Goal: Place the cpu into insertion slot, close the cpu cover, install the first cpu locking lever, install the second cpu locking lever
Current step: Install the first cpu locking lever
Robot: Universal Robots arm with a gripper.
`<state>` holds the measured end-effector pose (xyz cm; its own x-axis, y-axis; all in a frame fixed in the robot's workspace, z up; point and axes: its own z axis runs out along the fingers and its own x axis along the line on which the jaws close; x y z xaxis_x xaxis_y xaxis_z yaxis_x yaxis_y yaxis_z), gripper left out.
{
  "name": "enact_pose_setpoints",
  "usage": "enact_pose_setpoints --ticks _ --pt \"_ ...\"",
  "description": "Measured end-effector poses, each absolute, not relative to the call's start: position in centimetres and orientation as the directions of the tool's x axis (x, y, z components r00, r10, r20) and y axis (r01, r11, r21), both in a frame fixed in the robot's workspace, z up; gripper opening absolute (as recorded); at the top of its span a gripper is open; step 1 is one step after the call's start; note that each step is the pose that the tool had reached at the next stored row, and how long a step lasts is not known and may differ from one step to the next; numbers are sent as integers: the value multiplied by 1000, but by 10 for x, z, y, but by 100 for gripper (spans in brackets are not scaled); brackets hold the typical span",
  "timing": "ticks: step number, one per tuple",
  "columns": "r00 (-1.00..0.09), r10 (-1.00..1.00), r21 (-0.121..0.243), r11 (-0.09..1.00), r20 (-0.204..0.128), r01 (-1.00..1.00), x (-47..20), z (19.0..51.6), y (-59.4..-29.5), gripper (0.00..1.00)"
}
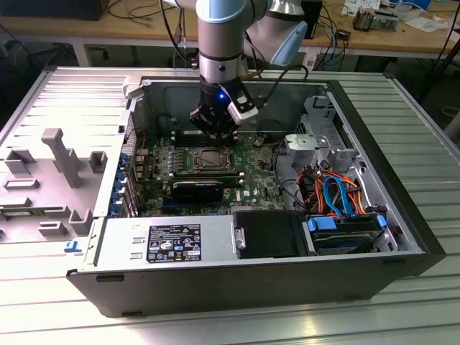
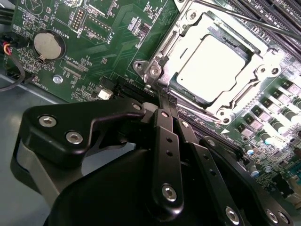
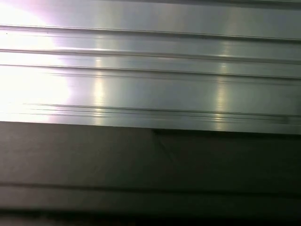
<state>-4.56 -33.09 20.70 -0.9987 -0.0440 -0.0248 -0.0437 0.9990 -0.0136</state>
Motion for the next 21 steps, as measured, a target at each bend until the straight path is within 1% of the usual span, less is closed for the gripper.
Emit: enact_pose_setpoints --ticks 21 --pt "-999 -44 -14 999 -25 -44 -46 207 -331 11"
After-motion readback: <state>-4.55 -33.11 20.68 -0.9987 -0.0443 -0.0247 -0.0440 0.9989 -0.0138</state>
